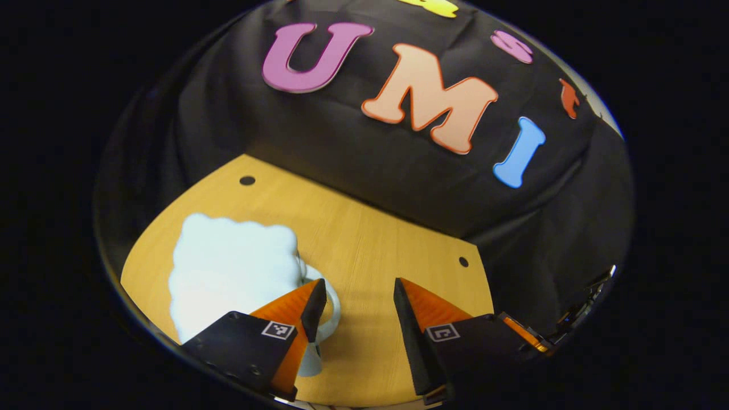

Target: First open the suitcase, pack the skin care products into it, and then close the suitcase.

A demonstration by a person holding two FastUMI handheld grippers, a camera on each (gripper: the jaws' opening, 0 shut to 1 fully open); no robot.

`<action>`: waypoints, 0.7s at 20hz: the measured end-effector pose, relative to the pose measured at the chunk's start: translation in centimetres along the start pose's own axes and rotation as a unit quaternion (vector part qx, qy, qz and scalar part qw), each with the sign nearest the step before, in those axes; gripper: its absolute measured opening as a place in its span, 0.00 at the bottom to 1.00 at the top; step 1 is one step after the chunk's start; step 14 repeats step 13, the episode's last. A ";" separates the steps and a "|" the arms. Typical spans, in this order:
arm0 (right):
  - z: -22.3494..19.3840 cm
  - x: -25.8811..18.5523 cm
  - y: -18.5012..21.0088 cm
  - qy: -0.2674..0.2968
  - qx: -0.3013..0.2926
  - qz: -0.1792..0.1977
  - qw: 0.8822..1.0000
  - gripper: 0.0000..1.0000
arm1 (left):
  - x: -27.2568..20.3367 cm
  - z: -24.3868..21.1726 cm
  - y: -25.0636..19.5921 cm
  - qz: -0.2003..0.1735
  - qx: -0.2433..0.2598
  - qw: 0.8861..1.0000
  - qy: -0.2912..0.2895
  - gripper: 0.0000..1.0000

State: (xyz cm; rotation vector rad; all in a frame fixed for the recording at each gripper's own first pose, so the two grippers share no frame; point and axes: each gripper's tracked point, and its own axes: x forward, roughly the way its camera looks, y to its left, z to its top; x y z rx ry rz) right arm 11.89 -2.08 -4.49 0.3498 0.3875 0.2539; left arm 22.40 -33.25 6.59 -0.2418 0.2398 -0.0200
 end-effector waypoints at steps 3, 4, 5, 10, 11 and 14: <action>0.7 -0.5 1.9 -0.017 -0.017 0.005 1.000 0.98 | -2.2 1.3 -0.3 -0.015 0.018 0.999 -0.045 0.69; 0.8 -0.7 2.4 -0.021 -0.021 0.007 1.000 0.98 | -2.5 1.2 -0.6 -0.021 0.014 0.998 -0.050 0.72; 1.0 -1.1 3.0 -0.026 -0.025 0.007 0.999 0.98 | -2.5 0.8 -0.7 -0.031 0.012 0.998 -0.044 0.64; 2.5 -2.7 4.7 -0.059 -0.055 -0.010 0.997 0.98 | -4.8 0.8 -1.8 -0.064 0.043 0.996 -0.055 0.61; 2.9 -3.0 5.0 -0.068 -0.057 -0.014 0.996 0.97 | -4.7 0.8 -2.1 -0.073 0.047 0.995 -0.056 0.61; 3.4 -3.5 5.6 -0.082 -0.055 -0.020 0.995 0.97 | -5.3 1.1 -2.1 -0.085 0.055 0.993 -0.054 0.61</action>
